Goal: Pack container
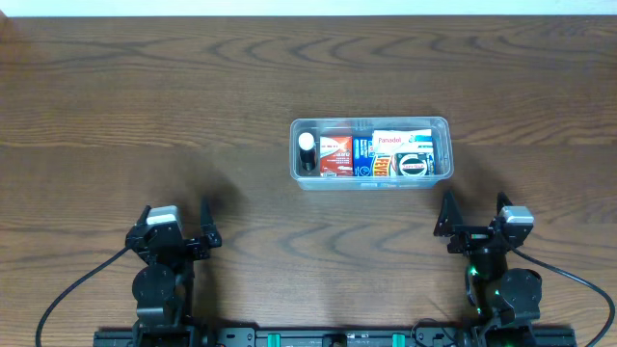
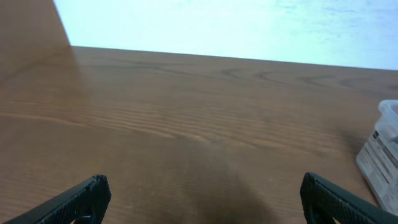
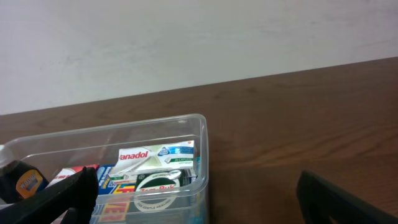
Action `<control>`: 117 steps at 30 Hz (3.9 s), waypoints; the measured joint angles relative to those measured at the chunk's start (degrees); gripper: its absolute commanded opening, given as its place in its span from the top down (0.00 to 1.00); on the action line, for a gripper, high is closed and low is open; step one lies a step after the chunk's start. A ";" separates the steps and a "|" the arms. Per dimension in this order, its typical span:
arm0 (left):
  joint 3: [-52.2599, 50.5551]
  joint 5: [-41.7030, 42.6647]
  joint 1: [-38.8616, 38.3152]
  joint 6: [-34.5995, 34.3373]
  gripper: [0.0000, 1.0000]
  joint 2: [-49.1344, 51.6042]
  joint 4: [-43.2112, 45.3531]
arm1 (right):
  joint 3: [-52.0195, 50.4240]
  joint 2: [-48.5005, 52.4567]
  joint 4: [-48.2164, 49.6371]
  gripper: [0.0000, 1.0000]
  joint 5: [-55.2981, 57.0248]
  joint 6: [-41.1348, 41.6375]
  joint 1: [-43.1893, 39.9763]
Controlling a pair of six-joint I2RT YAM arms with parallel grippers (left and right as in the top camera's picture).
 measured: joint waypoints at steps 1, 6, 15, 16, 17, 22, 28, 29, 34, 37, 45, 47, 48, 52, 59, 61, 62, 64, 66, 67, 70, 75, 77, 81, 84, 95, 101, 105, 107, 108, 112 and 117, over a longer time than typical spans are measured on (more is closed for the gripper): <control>0.00 0.15 0.00 0.28 0.02 0.00 0.00 | 0.00 0.00 0.00 0.01 0.00 0.00 0.00; 0.00 1.09 0.00 0.92 0.02 0.00 0.00 | 0.00 0.00 0.00 0.01 0.00 0.00 0.00; -0.02 1.27 0.00 1.01 0.02 0.00 0.00 | 0.00 0.00 0.00 0.01 0.00 0.00 0.00; -0.02 1.27 0.00 1.01 0.02 0.00 0.00 | 0.00 0.00 0.00 0.01 0.00 0.02 0.00; -0.02 1.29 0.00 1.01 0.02 0.00 0.00 | 0.00 0.00 0.00 0.01 0.00 0.00 0.00; -0.02 1.29 0.00 1.01 0.02 0.00 0.00 | 0.00 0.00 0.00 0.01 0.00 0.00 0.00; -0.02 1.27 2.60 1.03 0.02 0.00 0.00 | 0.00 0.00 0.00 0.01 0.00 0.00 0.00; -0.02 1.29 3.17 1.01 0.02 0.00 0.00 | 0.00 0.00 0.00 0.01 0.00 0.00 0.00; -0.02 1.29 4.17 1.03 0.02 0.00 0.00 | 0.00 0.00 0.00 0.01 0.00 0.00 0.00; -0.02 1.29 4.17 1.03 0.02 0.00 0.00 | 0.00 0.00 0.00 0.01 0.00 0.00 0.00; -0.02 1.31 4.17 1.03 0.02 0.00 0.00 | 0.00 0.00 0.00 0.01 0.00 0.00 0.00; -0.02 1.29 4.17 1.03 0.02 0.00 0.00 | 0.00 0.00 0.00 0.01 0.00 0.00 0.00; -0.02 1.31 4.17 1.03 0.02 0.00 0.00 | 0.00 0.00 0.00 0.01 0.00 0.00 0.00; -0.02 1.29 4.17 1.03 0.02 0.00 0.00 | 0.00 0.00 0.00 0.01 0.00 0.00 0.00; -0.02 1.31 4.17 1.03 0.02 0.00 0.00 | 0.00 0.00 0.00 0.01 0.00 0.00 0.00; -0.02 1.31 4.17 1.03 0.02 0.00 0.00 | 0.00 0.00 0.00 0.01 0.00 0.00 0.00; -0.02 1.31 4.17 1.03 0.02 0.00 0.00 | 0.00 0.00 0.00 0.01 0.00 0.00 0.00; -0.02 1.31 4.17 1.03 0.02 0.00 0.00 | 0.00 0.00 0.00 0.01 0.00 0.00 0.00; -0.02 1.31 4.17 1.03 0.02 0.00 0.00 | 0.00 0.00 0.00 0.01 0.00 0.00 0.00; -0.02 1.31 4.17 1.03 0.02 0.00 0.00 | 0.00 0.00 0.00 0.01 0.00 0.00 0.00; -0.02 1.29 4.17 1.03 0.02 0.00 0.00 | 0.00 0.00 0.00 0.01 0.00 0.00 0.00; -0.02 1.31 4.17 1.03 0.02 0.00 0.00 | 0.00 0.00 0.00 0.01 0.00 0.00 0.00; -0.02 1.31 4.17 1.03 0.02 0.00 0.00 | 0.00 0.00 0.00 0.01 0.00 0.00 0.00; -0.02 1.31 4.17 1.03 0.02 0.00 0.00 | 0.00 0.00 0.00 0.01 0.00 0.00 0.00; -0.02 1.31 4.17 1.03 0.02 0.00 0.00 | 0.00 0.00 0.00 0.01 0.00 0.00 0.00; -0.02 1.31 4.17 1.03 0.02 0.00 0.00 | 0.00 0.00 0.00 0.01 0.00 0.00 0.00; -0.02 1.31 4.17 1.03 0.02 0.00 0.00 | 0.00 0.00 0.00 0.01 0.00 0.00 0.00; -0.02 1.29 4.17 1.03 0.02 0.00 0.00 | 0.00 0.00 0.00 0.01 0.00 0.00 0.00; -0.02 1.31 4.17 1.03 0.02 0.00 0.00 | 0.00 0.00 0.00 0.01 0.00 0.00 0.00; -0.02 1.31 4.17 1.03 0.02 0.00 0.00 | 0.00 0.00 0.00 0.01 0.00 0.00 0.00; -0.02 1.31 4.17 1.03 0.02 0.00 0.00 | 0.00 0.00 0.00 0.01 0.00 0.00 0.00; -0.02 1.31 4.17 1.03 0.02 0.00 0.00 | 0.00 0.00 0.00 0.01 0.00 0.00 0.00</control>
